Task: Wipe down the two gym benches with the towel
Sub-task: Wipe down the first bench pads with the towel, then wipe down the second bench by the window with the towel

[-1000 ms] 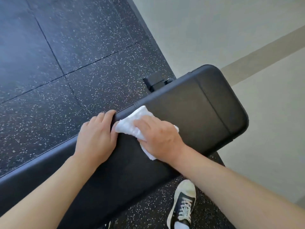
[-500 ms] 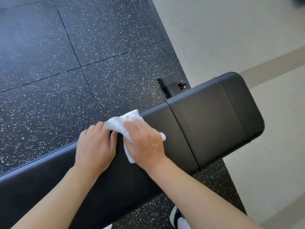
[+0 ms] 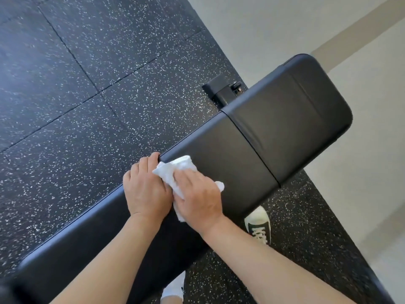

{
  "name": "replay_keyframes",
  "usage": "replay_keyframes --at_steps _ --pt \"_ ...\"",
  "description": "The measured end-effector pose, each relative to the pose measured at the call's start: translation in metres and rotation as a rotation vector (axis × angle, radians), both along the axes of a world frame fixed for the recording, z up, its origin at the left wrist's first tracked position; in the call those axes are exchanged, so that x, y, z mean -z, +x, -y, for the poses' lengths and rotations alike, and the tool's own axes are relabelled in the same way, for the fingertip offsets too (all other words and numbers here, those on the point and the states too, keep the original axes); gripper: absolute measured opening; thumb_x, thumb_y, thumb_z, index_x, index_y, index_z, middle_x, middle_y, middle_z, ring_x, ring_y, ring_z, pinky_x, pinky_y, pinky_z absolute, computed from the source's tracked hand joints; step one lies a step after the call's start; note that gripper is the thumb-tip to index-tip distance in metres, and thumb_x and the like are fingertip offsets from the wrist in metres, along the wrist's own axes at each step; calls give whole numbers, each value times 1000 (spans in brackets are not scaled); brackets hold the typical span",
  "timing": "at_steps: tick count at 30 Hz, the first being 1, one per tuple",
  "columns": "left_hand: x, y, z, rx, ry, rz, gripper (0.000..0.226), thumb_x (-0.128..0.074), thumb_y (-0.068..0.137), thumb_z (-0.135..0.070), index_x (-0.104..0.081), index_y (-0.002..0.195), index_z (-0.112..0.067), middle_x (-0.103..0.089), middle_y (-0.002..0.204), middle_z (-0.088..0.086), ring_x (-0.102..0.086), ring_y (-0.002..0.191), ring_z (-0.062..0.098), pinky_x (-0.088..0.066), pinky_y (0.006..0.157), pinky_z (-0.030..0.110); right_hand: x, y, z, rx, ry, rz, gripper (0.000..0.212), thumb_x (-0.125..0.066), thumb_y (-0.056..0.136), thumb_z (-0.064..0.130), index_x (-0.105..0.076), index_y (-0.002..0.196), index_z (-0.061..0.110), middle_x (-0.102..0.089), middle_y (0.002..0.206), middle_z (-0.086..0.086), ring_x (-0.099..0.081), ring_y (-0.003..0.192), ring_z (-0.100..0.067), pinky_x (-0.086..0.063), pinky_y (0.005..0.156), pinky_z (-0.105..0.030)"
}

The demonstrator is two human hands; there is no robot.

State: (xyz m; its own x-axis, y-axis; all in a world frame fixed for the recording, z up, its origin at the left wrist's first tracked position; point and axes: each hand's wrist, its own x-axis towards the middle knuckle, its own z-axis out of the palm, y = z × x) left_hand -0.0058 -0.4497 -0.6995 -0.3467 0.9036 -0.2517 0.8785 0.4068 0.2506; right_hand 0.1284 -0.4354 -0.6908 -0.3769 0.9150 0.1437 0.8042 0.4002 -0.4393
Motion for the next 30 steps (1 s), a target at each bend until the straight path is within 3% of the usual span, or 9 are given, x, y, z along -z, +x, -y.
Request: replay_keyframes --at_steps 5,8,9,11,12,17,22,28,30 --pt "-9 0 -1 20 -16 9 51 -34 104 -37 -57 139 -8 -66 121 14 -61 107 41 -43 95 53 -14 69 -39 -395 105 185 26 -51 81 6 -69 93 20 -56 78 2 -55 58 -20 -44 43 -35" --pt "-25 -1 -1 48 -98 41 50 -40 107 -36 -52 146 -7 -63 133 17 -58 119 43 -40 103 55 -42 134 -80 -151 10 273 38 -68 75 2 -62 102 28 -60 85 2 -63 59 -28 -51 45 -31" --pt "-35 -2 2 65 -129 46 51 -46 107 -35 -49 149 -6 -60 139 17 -56 125 42 -39 106 55 -54 151 -89 -19 -79 258 35 -70 82 10 -58 108 30 -61 94 2 -66 68 -29 -52 54 -31" --pt "-60 -2 8 85 -165 56 53 -51 107 -35 -46 152 -8 -54 149 16 -50 135 40 -37 112 56 -76 177 -98 153 -224 242 17 -57 98 36 -53 114 34 -59 110 11 -64 90 -21 -42 69 -30" --pt "-76 -2 12 86 -168 61 53 -50 106 -35 -47 152 -8 -53 150 15 -49 137 39 -37 113 57 -86 185 -100 186 -242 224 18 -51 99 46 -53 114 35 -59 111 14 -61 92 -16 -38 72 -30" --pt "-165 -8 19 44 -156 84 55 -40 102 -39 -56 145 -8 -56 147 13 -50 136 39 -39 113 56 -152 184 -105 260 -249 121 23 -50 98 56 -53 102 34 -56 86 15 -53 74 -14 -35 63 -31" --pt "-268 -17 13 -5 -21 107 52 -42 100 -39 -61 137 -8 -60 137 11 -58 123 37 -48 100 53 -236 153 -115 223 -211 -2 23 -53 97 54 -54 108 34 -56 90 18 -50 76 -12 -36 65 -30" --pt "-391 -10 24 -60 145 133 35 -53 106 -27 -62 134 -9 -58 135 7 -57 120 33 -49 103 50 -361 116 -117 41 -15 -63 30 -52 97 52 -60 100 24 -61 89 7 -53 79 -15 -31 64 -27" --pt "-430 -4 30 -80 213 146 38 -49 105 -31 -63 132 -10 -59 134 6 -57 120 30 -49 104 49 -403 108 -115 1 32 -89 32 -51 97 52 -59 100 21 -61 90 5 -53 80 -17 -31 64 -26"
